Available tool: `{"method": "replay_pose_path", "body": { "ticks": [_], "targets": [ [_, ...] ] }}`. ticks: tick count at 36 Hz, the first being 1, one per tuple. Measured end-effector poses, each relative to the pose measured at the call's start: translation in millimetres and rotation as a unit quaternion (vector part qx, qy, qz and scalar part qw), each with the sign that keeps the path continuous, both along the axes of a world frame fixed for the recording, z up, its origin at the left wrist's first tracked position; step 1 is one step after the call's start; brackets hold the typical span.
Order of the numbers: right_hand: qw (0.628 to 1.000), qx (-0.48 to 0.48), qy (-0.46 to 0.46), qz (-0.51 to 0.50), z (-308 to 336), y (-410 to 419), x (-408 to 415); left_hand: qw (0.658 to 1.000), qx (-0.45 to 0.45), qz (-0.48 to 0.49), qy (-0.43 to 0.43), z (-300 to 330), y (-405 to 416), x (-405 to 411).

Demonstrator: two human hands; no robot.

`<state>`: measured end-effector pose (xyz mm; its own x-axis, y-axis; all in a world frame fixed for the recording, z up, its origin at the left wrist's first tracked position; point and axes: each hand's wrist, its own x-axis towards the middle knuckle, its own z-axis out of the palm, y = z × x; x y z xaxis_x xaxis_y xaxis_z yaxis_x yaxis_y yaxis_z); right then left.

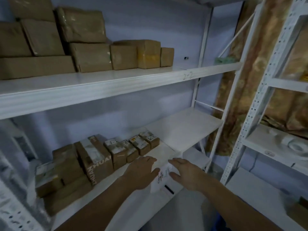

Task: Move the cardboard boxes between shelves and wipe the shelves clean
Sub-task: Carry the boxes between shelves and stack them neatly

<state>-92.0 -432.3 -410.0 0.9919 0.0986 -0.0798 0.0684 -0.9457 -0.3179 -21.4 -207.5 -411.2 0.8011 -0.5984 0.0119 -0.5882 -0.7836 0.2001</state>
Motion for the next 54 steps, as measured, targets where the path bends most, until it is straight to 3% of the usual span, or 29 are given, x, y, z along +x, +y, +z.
{"method": "replay_pose_path", "body": {
  "ticks": [13,18,32,42,50,54],
  "targets": [
    [0.994,-0.015,0.013,0.104,2,-40,169,0.998,0.02,0.065,-0.009,-8,-32,127],
    [0.991,-0.024,0.014,0.131,0,-55,238,0.994,0.013,0.108,0.025,-15,-48,183],
    [0.98,0.005,0.05,0.191,-64,-65,389,0.962,-0.01,0.266,0.068,-62,-67,263],
    [0.98,0.016,0.027,0.197,-119,-35,442,0.903,-0.043,0.421,0.071,-120,-98,298],
    [0.978,0.026,0.011,0.206,-156,-30,446,0.903,0.011,0.424,0.061,-157,-121,308],
    [0.982,0.014,0.013,0.19,-155,-41,454,0.882,-0.011,0.466,0.067,-157,-130,312]
  ]
}}
